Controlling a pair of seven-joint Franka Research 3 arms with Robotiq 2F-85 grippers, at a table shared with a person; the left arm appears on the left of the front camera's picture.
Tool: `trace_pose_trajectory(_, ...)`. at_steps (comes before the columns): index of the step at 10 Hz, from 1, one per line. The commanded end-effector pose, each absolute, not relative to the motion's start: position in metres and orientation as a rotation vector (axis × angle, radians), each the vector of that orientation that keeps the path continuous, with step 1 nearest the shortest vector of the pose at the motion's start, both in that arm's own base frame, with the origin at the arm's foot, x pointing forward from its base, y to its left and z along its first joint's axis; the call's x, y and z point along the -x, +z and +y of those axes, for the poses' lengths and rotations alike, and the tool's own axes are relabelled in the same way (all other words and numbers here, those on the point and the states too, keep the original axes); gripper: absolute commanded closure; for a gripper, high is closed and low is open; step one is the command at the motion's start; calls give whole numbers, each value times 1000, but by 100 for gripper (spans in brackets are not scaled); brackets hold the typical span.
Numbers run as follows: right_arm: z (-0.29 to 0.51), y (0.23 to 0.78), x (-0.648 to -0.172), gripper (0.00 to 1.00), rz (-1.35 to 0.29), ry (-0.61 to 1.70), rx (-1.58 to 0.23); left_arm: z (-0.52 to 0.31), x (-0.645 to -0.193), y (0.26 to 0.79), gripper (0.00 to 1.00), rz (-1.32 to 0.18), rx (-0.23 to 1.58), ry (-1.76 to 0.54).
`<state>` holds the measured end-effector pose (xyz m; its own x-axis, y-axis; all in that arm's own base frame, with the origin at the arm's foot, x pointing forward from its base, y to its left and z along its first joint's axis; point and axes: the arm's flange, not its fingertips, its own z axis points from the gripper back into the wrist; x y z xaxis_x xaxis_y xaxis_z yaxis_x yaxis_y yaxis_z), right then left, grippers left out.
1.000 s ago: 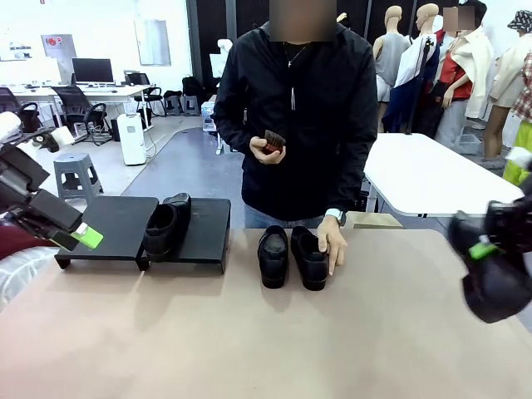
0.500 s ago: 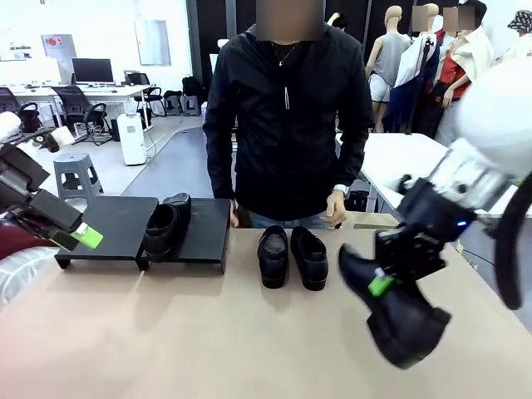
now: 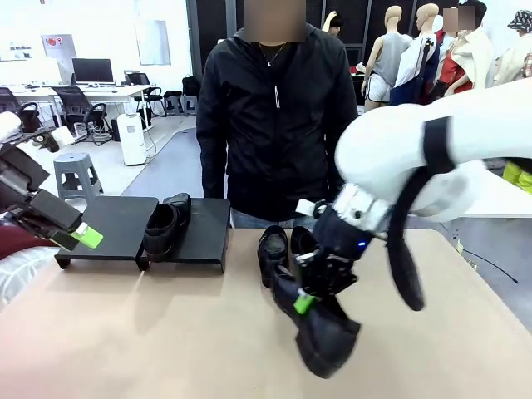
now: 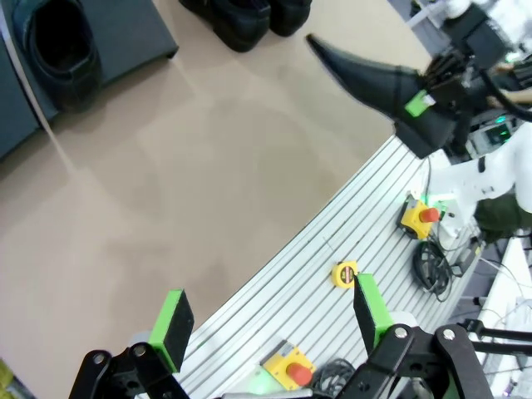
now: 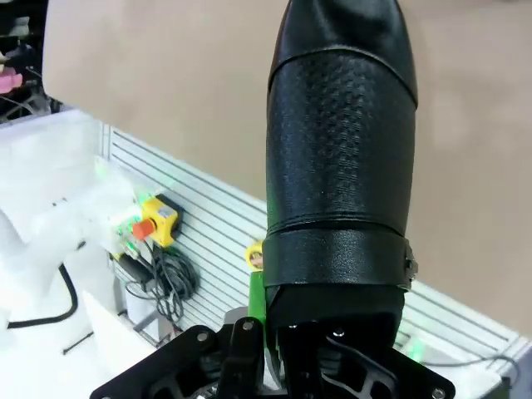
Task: Organize the shoes by placing them on the stand.
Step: Pick up one Shoe and place it in the middle of the table.
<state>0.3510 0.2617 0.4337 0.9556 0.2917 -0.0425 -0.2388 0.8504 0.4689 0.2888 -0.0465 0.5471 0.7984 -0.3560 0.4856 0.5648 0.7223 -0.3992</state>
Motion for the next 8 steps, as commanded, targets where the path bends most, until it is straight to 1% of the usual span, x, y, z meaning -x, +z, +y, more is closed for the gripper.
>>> trace_pose_trajectory(1, 296, 412, -382, 100, 70, 207, -529, -46, -290, 548, 0, -396, 588, -529)
trace_pose_trajectory(2, 311, 394, -390, 100, 23, 135, -491, -46, -290, 548, 0, -396, 588, -529)
trace_pose_trajectory(3, 320, 378, -394, 100, -20, 122, -473, -46, -290, 548, 0, -396, 588, -529)
trace_pose_trajectory(5, 334, 355, -398, 100, 71, 153, -464, -46, -290, 548, 0, -396, 588, -529)
trace_pose_trajectory(7, 339, 350, -393, 100, 77, 189, -449, -46, -290, 548, 0, -396, 588, -529)
trace_pose_trajectory(8, 338, 350, -393, 43, 80, 194, -472, -46, -290, 548, 0, -396, 588, -529)
